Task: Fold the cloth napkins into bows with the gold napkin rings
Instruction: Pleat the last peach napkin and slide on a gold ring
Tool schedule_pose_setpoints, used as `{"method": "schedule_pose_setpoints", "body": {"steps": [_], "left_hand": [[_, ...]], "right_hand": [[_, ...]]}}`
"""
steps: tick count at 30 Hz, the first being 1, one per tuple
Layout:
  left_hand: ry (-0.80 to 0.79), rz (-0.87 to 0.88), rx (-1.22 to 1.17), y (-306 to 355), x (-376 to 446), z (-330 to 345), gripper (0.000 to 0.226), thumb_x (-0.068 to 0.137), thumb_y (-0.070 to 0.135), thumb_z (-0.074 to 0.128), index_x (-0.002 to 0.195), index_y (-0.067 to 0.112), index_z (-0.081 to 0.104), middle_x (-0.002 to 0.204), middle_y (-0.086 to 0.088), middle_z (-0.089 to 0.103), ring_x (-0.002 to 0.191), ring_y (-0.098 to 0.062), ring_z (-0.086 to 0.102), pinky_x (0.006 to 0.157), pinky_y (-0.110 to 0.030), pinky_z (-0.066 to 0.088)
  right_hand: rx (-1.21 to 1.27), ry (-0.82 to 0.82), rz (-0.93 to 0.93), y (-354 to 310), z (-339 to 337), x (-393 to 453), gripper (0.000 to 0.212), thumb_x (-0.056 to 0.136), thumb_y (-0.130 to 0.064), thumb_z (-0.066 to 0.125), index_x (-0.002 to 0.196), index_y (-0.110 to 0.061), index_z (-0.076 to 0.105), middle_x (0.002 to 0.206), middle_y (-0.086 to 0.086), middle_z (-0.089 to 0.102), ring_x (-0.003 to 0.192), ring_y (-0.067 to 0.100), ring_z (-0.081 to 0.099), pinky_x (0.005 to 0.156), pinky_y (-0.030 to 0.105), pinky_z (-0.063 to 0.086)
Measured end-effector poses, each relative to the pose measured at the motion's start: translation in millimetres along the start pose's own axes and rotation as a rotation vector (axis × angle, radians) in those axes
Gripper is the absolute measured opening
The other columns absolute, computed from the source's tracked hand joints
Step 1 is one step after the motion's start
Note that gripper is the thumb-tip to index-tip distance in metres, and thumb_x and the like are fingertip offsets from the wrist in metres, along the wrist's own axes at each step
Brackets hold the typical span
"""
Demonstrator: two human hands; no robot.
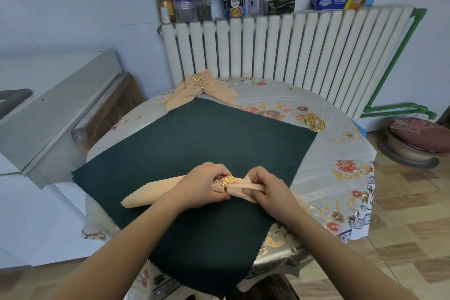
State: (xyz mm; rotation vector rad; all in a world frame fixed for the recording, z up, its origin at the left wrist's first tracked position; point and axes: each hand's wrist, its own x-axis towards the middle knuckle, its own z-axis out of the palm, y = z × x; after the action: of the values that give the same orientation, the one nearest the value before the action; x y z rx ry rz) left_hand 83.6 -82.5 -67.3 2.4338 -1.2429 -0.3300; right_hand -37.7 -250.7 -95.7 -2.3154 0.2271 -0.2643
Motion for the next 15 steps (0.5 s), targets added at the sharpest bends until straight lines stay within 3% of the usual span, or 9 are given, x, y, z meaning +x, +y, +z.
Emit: {"method": "schedule_pose_setpoints", "body": {"steps": [5, 9, 12, 15], "left_hand": [[0.053, -0.02, 0.082, -2, -15, 0, 0.059, 0.079, 0.052, 0.067, 0.131, 0.033, 0.046, 0.128, 0.017, 0.049, 0.122, -0.005, 0.037, 0.103, -0.027, 0.024], [0.178, -0.114, 0.036, -15, -40, 2, 0.051, 0.091, 0.053, 0.046, 0.137, 0.033, 0.04, 0.136, 0.012, 0.039, 0.13, -0.01, 0.028, 0.107, -0.031, 0.019], [0.2, -0.129, 0.066, -20, -45, 4, 0.042, 0.096, 0.041, 0.046, 0.136, 0.031, 0.041, 0.133, 0.008, 0.04, 0.127, -0.011, 0.032, 0.107, -0.03, 0.02], [0.221, -0.141, 0.056, -16, -44, 3, 0.037, 0.093, 0.039, 0.052, 0.129, 0.031, 0.049, 0.118, 0.009, 0.043, 0.116, -0.01, 0.037, 0.102, -0.027, 0.026]], "right_hand": [[-0.033, 0.026, -0.01, 3, 3, -2, 0.023, 0.085, -0.024, 0.064, 0.1, -0.029, 0.048, 0.094, -0.01, 0.058, 0.09, 0.012, 0.053, 0.074, 0.027, 0.042], [-0.172, 0.051, -0.139, 0, 6, -3, 0.056, 0.08, -0.042, 0.067, 0.13, -0.03, 0.045, 0.117, -0.018, 0.048, 0.11, 0.005, 0.043, 0.093, 0.019, 0.034], [-0.337, 0.067, -0.261, -8, 14, 5, 0.073, 0.076, -0.066, 0.046, 0.138, -0.029, 0.042, 0.134, -0.016, 0.047, 0.121, 0.009, 0.039, 0.099, 0.024, 0.025], [-0.336, 0.017, -0.261, -24, 22, 20, 0.06, 0.085, -0.06, 0.045, 0.136, -0.028, 0.048, 0.131, -0.012, 0.054, 0.122, 0.011, 0.041, 0.101, 0.026, 0.025]]}}
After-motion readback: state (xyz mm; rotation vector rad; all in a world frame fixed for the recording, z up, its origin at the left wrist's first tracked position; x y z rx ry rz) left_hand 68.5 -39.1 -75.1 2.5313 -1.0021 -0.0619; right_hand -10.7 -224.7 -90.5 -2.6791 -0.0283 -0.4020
